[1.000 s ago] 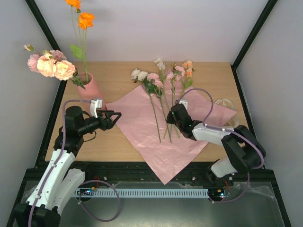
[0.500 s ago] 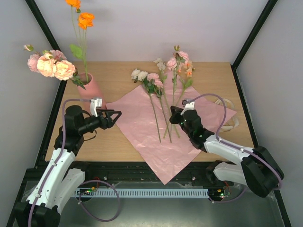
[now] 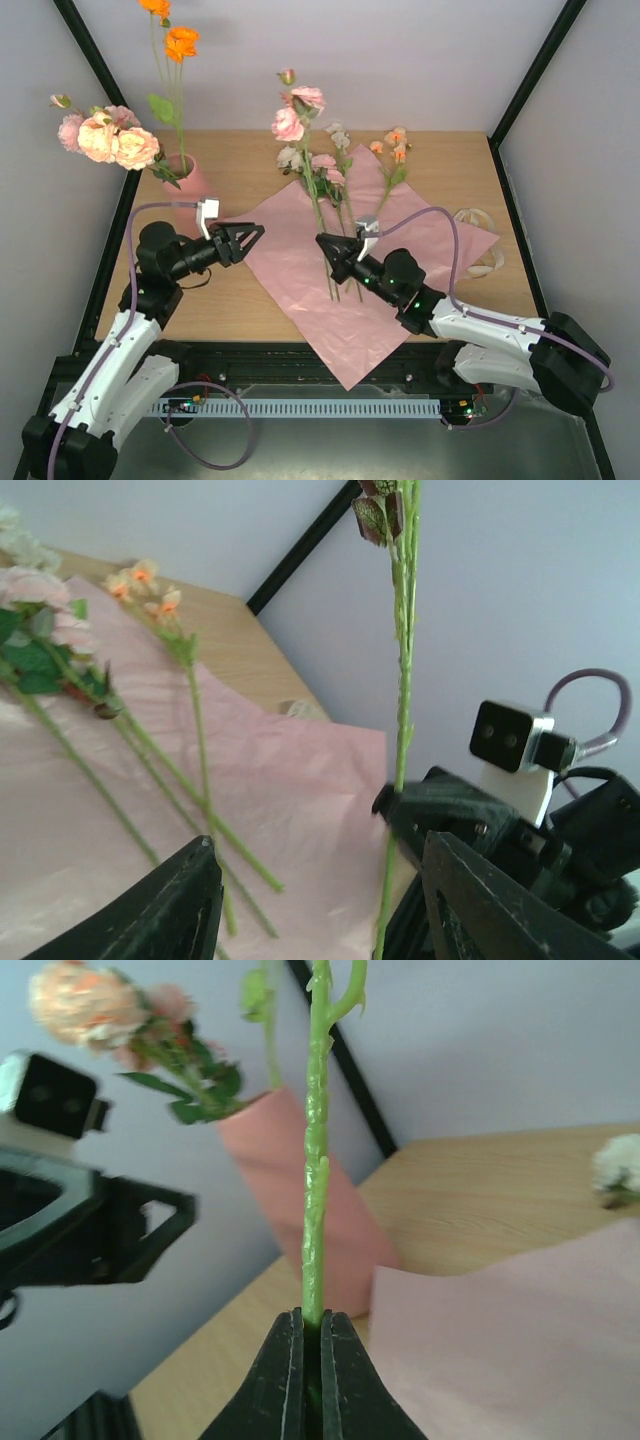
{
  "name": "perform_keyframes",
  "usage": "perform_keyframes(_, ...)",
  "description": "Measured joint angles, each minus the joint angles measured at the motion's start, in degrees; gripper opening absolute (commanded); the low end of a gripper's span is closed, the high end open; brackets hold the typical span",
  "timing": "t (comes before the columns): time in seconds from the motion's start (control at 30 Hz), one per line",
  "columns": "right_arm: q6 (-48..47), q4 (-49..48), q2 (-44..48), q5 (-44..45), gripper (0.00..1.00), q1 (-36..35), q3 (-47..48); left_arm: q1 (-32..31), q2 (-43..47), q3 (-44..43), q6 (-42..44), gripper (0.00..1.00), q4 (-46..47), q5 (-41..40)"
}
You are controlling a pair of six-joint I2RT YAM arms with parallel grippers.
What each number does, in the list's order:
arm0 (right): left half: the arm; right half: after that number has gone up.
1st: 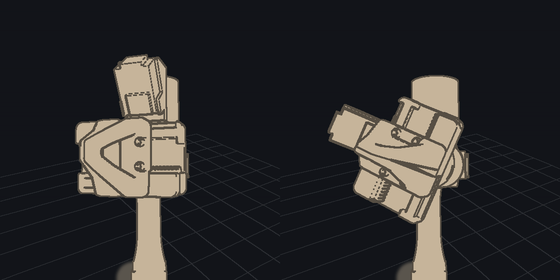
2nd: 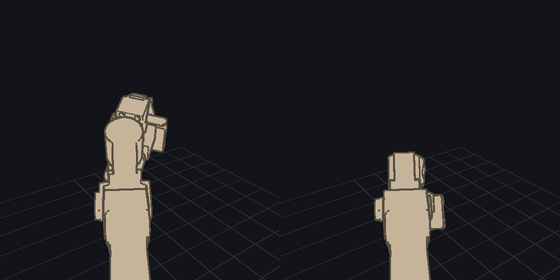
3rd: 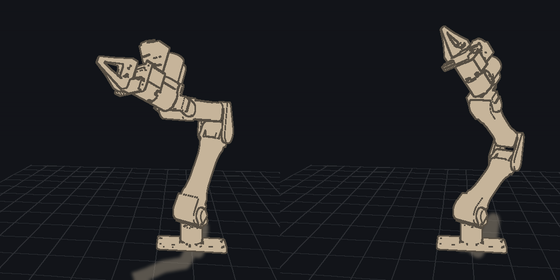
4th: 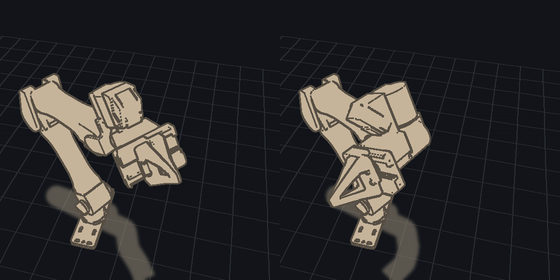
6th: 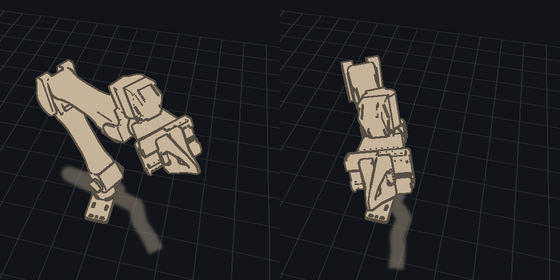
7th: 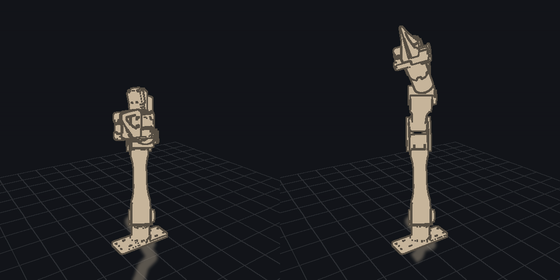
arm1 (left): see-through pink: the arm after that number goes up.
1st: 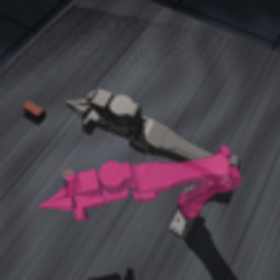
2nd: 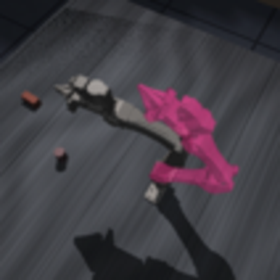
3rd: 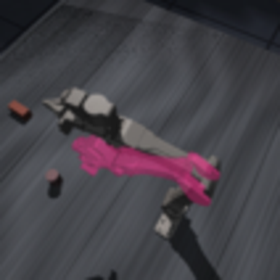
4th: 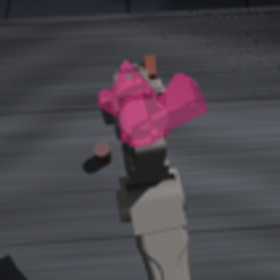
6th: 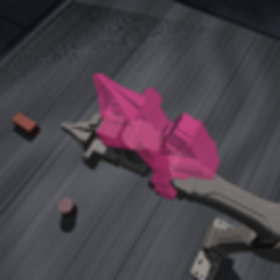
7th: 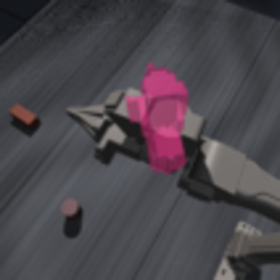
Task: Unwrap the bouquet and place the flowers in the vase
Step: Pick up the fake flower from the wrapping paper.
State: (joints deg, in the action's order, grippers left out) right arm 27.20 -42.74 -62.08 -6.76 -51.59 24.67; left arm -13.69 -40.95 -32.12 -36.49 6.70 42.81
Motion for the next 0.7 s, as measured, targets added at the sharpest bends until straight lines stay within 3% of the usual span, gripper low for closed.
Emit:
perform_keyframes(0.3, -4.17, -9.35, -1.05, -4.92, 0.01, -7.48, -1.14, -8.37, -2.69, 0.07, -9.86, 0.51, 13.79, -3.10)
perform_keyframes(0.57, -5.95, -12.07, -2.01, -7.91, 0.01, -9.73, -1.60, -12.66, -5.40, 0.83, -16.83, 0.44, 26.91, -4.55)
perform_keyframes(0.7, -6.21, -12.46, -2.45, -9.01, 0.01, -10.03, -1.81, -13.51, -7.21, 1.70, -19.39, 0.32, 31.89, -4.72)
